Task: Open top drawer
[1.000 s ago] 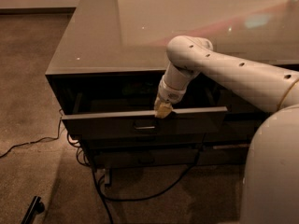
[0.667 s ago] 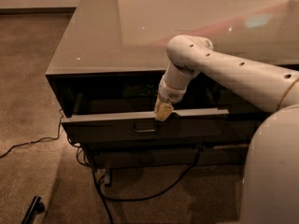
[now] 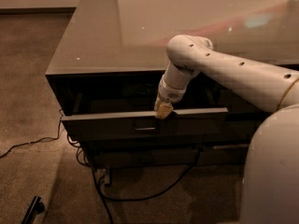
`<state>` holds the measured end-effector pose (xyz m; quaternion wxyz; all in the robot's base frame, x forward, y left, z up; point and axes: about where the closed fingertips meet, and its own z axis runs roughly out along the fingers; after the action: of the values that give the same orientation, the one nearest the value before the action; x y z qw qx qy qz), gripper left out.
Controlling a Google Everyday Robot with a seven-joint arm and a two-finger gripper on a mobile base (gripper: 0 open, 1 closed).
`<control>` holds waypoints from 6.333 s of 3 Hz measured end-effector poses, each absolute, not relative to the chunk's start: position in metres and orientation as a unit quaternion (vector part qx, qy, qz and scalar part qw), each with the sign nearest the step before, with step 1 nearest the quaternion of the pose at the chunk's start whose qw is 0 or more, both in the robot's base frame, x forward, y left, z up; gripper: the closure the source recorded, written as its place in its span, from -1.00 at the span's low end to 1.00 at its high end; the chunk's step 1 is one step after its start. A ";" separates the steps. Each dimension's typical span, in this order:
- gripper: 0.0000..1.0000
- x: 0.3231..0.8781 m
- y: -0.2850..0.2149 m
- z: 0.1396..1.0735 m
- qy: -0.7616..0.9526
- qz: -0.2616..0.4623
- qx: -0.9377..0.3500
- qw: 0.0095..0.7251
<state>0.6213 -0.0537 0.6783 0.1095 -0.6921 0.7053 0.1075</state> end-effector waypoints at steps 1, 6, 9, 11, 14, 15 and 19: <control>-0.77 0.616 -0.056 0.670 0.705 0.107 -0.694 0.103; -0.16 0.565 -0.096 0.634 0.727 0.174 -0.649 0.142; 1.00 0.550 -0.091 0.647 0.717 0.184 -0.652 0.166; -0.30 0.550 -0.091 0.647 0.717 0.184 -0.652 0.166; -1.00 0.540 -0.089 0.643 0.711 0.188 -0.657 0.166; -1.00 0.524 -0.090 0.641 0.713 0.183 -0.657 0.164; 0.25 0.492 -0.094 0.642 0.719 0.175 -0.652 0.165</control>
Offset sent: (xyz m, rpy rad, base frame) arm -0.0427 -0.0396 -0.0425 0.0689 0.0303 -0.0733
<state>0.4920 -0.0944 0.6421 0.1648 -0.6521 0.7191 0.1747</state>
